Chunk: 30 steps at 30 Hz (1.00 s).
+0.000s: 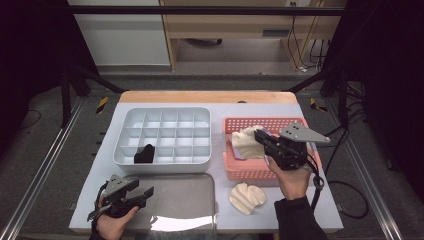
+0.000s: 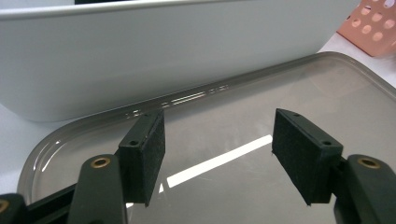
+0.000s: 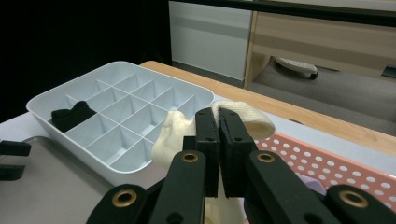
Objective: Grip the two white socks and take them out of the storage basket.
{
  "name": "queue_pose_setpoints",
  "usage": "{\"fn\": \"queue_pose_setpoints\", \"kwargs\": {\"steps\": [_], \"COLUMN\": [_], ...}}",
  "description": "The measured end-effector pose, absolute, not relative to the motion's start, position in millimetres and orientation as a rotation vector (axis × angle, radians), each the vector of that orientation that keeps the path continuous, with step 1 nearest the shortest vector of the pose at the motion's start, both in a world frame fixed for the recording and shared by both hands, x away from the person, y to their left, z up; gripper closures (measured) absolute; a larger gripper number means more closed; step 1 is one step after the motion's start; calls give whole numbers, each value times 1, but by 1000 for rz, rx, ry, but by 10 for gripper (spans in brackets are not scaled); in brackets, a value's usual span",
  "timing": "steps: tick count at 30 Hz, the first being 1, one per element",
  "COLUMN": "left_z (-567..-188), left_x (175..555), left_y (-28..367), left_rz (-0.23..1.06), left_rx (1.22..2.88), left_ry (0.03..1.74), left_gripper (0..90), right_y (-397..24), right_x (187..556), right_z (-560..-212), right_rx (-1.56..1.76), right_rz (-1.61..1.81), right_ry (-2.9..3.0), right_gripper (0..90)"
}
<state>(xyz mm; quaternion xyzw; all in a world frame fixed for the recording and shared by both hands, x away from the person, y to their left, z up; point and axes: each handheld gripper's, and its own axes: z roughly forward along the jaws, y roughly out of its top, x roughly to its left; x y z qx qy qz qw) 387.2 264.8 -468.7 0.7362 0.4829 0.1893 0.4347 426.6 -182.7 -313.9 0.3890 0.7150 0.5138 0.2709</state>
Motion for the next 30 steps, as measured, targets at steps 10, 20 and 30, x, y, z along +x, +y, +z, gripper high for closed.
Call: {"fn": "queue_pose_setpoints", "kwargs": {"steps": [10, 20, 30], "left_z": [-468, -466, -467], "left_x": [387, 385, 385], "left_y": [264, 265, 264], "left_rz": [467, 476, 476], "left_rx": [1829, 1819, 1821], "left_ry": [1198, 1192, 1192], "left_gripper": [346, 345, 345], "right_y": [-194, -214, -246], "right_x": [392, 366, 352], "right_z": [-321, -361, -398], "right_rx": [1042, 1137, 1307], "right_rz": [1407, 1368, 1266], "right_ry": [1937, 1975, 1948], "right_gripper": [880, 879, 877]}}
